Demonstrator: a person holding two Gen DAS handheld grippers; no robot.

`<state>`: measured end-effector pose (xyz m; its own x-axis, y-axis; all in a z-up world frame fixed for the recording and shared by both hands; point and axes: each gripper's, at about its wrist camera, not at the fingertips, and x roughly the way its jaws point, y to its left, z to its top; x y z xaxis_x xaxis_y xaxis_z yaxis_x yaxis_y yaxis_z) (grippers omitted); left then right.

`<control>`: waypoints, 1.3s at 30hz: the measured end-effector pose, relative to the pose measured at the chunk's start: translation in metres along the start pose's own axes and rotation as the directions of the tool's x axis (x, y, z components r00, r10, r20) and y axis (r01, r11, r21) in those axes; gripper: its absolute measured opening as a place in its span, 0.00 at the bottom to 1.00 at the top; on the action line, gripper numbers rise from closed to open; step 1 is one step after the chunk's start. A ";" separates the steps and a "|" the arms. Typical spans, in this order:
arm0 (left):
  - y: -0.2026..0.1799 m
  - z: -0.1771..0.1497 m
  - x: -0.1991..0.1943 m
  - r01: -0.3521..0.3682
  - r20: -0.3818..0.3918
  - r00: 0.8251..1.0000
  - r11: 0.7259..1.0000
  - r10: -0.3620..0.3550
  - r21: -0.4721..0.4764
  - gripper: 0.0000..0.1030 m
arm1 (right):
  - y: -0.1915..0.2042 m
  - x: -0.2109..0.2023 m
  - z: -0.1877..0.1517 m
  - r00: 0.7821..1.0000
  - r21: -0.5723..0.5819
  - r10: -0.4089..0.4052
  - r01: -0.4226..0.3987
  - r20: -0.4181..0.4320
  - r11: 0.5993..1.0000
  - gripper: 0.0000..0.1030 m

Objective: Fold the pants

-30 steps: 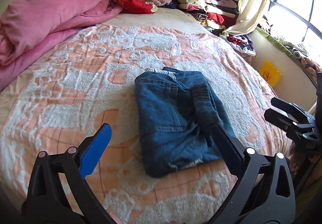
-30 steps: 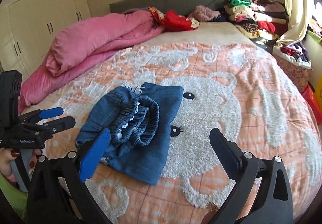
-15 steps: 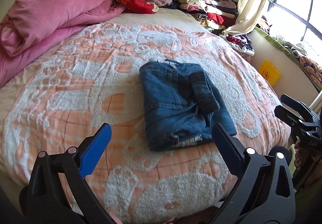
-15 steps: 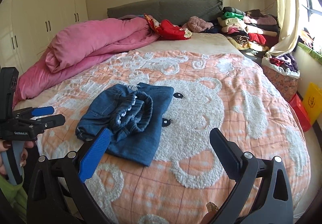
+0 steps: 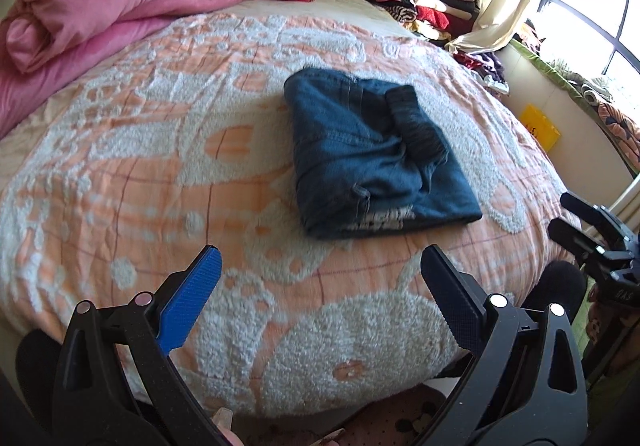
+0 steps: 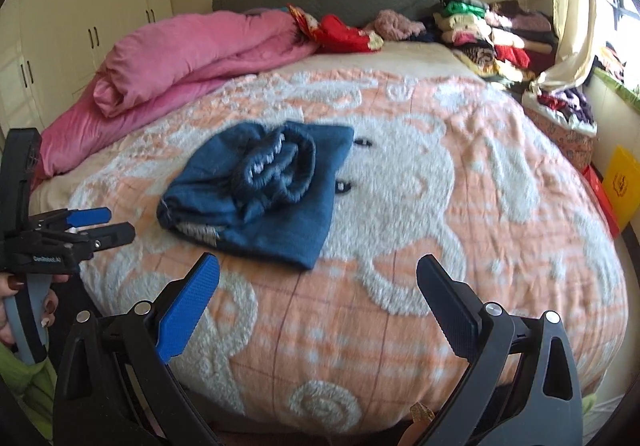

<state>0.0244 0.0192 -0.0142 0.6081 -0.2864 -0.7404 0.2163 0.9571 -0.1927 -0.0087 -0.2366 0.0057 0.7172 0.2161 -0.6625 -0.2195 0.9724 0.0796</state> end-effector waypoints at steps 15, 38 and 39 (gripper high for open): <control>0.004 -0.003 0.009 -0.015 -0.022 1.000 1.000 0.014 -0.012 0.91 | -0.010 0.015 -0.009 0.999 0.027 -0.033 0.034 -0.041 0.999 0.96; 0.005 -0.001 0.005 -0.033 -0.015 0.999 0.999 0.033 -0.016 0.91 | -0.008 0.008 -0.005 0.999 0.017 -0.039 0.039 -0.027 0.999 0.96; 0.005 0.000 0.005 -0.033 -0.015 0.999 0.999 0.033 -0.015 0.91 | -0.008 0.008 -0.005 0.999 0.017 -0.038 0.038 -0.027 0.999 0.96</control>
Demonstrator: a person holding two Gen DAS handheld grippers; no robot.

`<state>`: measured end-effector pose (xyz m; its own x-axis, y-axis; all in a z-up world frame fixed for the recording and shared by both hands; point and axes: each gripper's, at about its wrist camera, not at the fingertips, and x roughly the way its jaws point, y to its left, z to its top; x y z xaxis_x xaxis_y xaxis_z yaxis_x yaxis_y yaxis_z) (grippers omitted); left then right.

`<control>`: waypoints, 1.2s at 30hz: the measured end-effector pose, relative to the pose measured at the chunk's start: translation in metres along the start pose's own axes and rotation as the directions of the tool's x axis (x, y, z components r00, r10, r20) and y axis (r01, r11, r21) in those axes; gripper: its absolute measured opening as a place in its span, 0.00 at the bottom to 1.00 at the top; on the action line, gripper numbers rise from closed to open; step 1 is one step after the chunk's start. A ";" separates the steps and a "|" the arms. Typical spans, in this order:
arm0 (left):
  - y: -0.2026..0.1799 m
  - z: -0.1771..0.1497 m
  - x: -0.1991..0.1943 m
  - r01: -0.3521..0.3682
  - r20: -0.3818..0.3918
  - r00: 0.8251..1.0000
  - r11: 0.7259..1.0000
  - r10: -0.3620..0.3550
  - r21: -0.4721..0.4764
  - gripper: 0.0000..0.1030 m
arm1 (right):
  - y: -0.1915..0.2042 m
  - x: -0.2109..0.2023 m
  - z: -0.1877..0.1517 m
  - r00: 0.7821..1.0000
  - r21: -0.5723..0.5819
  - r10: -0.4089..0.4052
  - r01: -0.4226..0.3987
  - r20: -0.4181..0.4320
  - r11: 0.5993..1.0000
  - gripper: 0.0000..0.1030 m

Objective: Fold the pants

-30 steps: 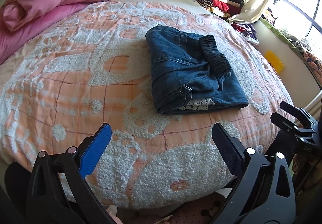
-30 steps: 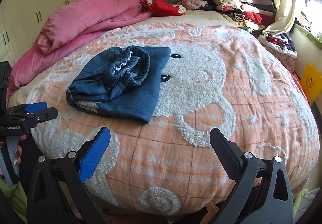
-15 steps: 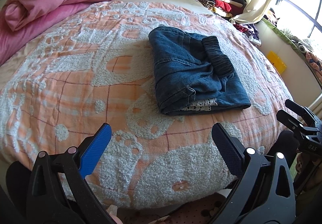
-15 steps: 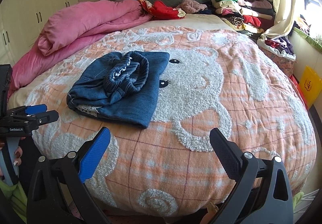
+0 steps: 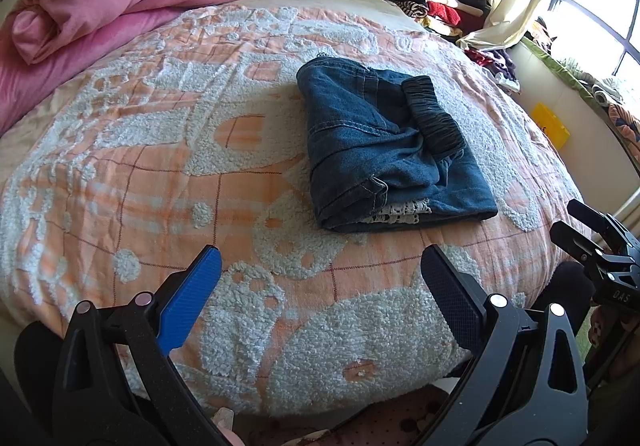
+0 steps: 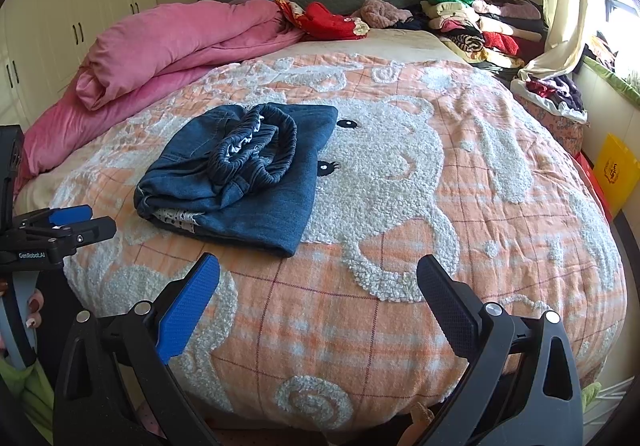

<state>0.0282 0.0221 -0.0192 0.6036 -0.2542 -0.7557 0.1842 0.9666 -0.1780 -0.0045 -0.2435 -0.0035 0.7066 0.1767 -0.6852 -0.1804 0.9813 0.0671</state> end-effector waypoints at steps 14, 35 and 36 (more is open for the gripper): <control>-0.001 0.000 -0.001 0.000 0.000 1.000 1.000 0.000 0.001 0.91 | 0.000 -0.002 -0.001 1.000 0.001 -0.010 0.010 0.004 1.000 0.96; 0.000 0.001 -0.002 -0.005 0.002 1.000 1.000 0.005 -0.001 0.91 | 0.001 -0.003 0.000 1.000 0.003 -0.018 0.018 0.004 1.000 0.96; 0.000 0.001 -0.002 -0.003 0.002 1.000 1.000 0.003 -0.002 0.91 | 0.001 -0.003 0.000 1.000 0.004 -0.018 0.018 0.005 1.000 0.96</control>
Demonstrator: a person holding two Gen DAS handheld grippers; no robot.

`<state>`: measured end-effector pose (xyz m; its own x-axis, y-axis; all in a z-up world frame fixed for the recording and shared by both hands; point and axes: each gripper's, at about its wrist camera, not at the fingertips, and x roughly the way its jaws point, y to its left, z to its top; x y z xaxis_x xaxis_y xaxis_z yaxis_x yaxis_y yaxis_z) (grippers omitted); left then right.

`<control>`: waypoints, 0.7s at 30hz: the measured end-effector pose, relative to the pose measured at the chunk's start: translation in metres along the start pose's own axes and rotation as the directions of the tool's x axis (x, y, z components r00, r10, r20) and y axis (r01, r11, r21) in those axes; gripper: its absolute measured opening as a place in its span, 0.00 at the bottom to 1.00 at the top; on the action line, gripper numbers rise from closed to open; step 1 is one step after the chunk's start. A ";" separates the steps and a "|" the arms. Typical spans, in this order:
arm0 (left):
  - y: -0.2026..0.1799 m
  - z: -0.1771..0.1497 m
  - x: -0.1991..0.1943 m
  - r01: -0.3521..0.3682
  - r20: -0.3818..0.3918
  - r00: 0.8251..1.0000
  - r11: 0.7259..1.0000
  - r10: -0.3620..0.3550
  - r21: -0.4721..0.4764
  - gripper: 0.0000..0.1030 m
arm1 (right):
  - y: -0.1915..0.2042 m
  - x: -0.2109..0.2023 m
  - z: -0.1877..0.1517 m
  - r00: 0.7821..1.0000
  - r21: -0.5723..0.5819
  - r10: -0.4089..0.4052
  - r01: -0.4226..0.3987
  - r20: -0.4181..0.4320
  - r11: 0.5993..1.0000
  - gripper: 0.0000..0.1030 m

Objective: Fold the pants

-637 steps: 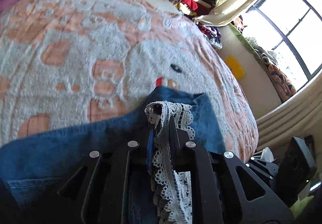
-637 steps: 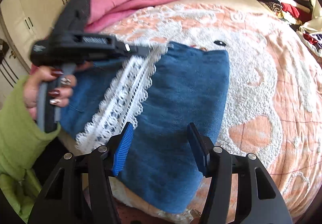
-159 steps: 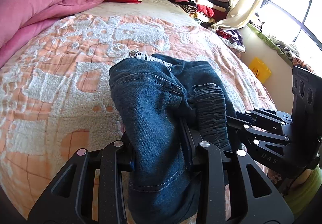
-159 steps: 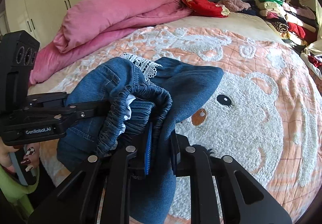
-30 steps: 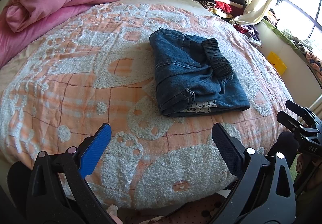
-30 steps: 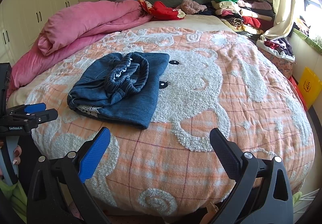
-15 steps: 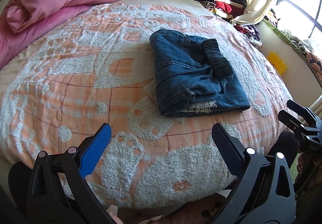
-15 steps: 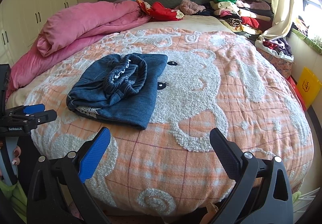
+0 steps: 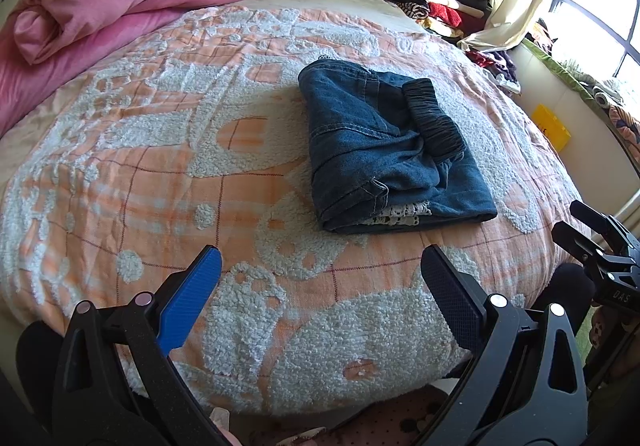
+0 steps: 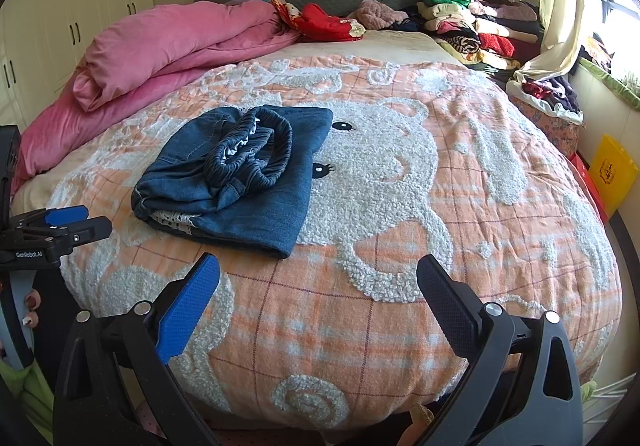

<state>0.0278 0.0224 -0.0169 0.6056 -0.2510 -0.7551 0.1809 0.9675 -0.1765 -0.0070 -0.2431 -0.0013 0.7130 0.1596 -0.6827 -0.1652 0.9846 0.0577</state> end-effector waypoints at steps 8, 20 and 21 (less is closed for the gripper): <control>0.000 0.000 -0.001 -0.005 0.000 1.000 1.000 0.005 -0.002 0.91 | 0.001 0.000 0.000 1.000 0.000 -0.004 0.004 0.000 1.000 0.96; -0.001 0.000 -0.002 -0.007 0.000 1.000 1.000 0.007 -0.002 0.91 | 0.000 0.000 0.000 1.000 0.003 -0.006 0.006 -0.003 1.000 0.96; -0.002 0.000 -0.002 -0.009 0.002 1.000 1.000 0.009 0.000 0.91 | 0.000 -0.001 0.000 1.000 0.004 -0.008 0.008 -0.004 1.000 0.96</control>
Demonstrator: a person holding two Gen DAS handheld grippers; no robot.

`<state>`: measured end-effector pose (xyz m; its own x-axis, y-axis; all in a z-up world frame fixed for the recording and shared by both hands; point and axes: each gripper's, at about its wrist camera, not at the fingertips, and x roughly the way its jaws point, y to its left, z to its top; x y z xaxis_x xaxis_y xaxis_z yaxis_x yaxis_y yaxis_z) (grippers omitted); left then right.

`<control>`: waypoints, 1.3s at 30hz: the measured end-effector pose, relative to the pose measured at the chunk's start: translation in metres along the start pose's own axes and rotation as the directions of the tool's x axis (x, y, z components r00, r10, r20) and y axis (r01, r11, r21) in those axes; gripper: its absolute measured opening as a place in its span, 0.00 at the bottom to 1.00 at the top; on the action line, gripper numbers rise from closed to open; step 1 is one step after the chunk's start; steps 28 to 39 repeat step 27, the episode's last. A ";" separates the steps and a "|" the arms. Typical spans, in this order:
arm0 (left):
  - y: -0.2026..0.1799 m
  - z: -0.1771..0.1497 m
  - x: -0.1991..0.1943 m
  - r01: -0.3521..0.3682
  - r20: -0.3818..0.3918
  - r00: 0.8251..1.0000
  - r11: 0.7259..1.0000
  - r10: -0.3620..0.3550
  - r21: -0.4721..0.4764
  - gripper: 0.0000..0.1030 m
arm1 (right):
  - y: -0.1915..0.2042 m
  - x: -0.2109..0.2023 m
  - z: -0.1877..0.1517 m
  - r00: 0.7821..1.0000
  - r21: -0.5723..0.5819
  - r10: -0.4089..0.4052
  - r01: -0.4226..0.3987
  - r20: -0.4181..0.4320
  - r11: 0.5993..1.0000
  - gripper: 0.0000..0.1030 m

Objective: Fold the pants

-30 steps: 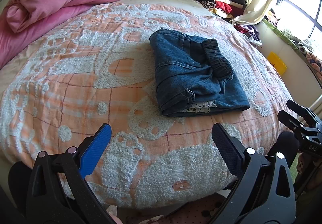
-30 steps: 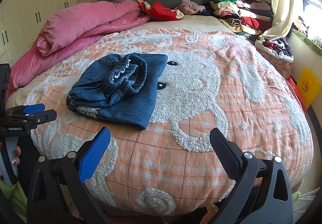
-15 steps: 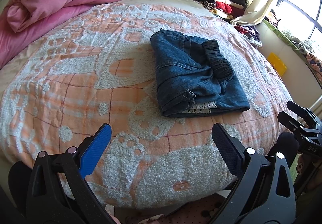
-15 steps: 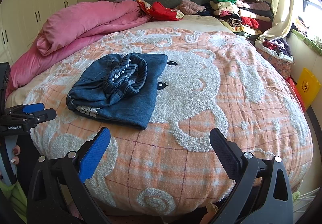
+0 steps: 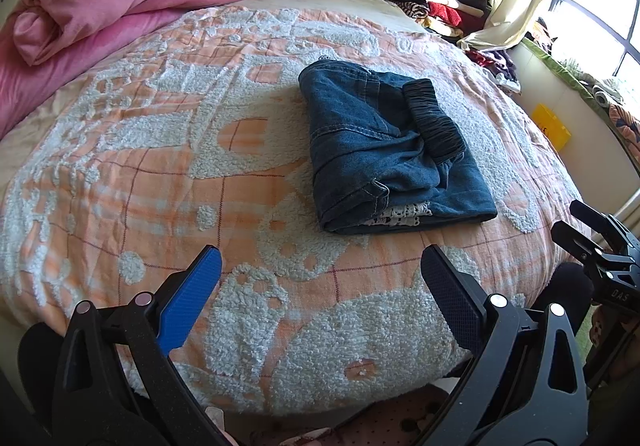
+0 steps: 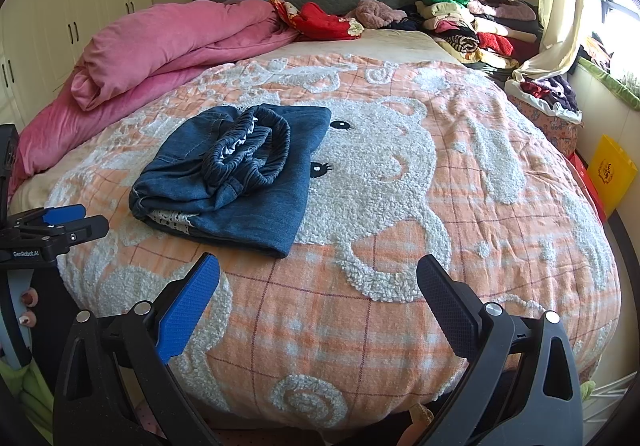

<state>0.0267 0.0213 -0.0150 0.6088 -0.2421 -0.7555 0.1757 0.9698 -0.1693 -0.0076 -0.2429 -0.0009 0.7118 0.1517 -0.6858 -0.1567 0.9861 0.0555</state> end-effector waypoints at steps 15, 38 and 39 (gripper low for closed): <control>0.024 0.009 0.004 -0.056 0.005 0.998 0.997 0.056 -0.057 0.91 | -0.020 0.007 0.008 0.999 0.036 -0.052 0.052 -0.001 0.998 0.96; 0.230 0.082 0.063 -0.446 -0.119 0.894 0.832 0.432 -0.330 0.91 | -0.191 0.054 0.060 0.969 0.231 -0.231 0.247 -0.092 0.941 0.96; 0.230 0.082 0.063 -0.446 -0.119 0.894 0.832 0.432 -0.330 0.91 | -0.191 0.054 0.060 0.969 0.231 -0.231 0.247 -0.092 0.941 0.96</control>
